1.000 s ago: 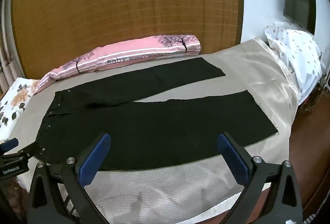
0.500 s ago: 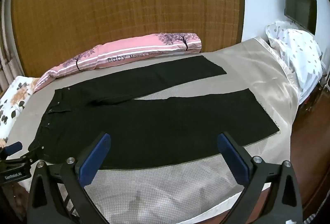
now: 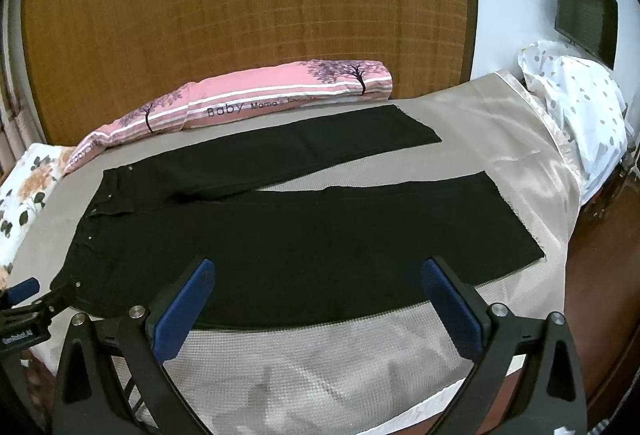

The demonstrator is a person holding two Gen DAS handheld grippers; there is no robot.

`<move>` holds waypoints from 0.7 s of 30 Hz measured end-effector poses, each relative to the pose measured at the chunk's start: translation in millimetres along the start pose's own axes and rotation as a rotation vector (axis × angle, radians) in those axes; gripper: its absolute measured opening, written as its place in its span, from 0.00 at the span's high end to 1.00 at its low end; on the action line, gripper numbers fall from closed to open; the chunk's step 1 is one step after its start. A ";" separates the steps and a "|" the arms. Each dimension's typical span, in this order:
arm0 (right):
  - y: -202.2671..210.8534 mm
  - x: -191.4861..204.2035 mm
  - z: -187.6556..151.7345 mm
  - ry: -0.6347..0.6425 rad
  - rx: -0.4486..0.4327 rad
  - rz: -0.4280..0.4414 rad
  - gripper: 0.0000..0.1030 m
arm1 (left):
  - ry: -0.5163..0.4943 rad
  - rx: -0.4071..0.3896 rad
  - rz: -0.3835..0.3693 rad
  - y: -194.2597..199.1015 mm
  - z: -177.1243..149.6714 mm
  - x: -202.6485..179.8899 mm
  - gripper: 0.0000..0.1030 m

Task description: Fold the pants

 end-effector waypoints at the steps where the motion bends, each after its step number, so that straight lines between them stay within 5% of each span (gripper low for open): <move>1: -1.2 -0.6 0.3 0.005 -0.003 0.001 0.01 | -0.003 0.002 0.003 -0.6 1.2 -0.3 0.02; 21: -20.1 -2.7 2.2 0.017 -0.023 0.004 0.01 | -0.025 0.033 0.110 -13.6 -4.2 7.5 0.02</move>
Point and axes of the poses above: each gripper's, at about its wrist camera, not at the fingertips, and y roughly against the way its jaws point, x to its left, z to its top, the point moved 10 cm from there along -y, roughly the way its jaws point, and after that the axes turned 10 degrees about -z, right-handed, at the moved point
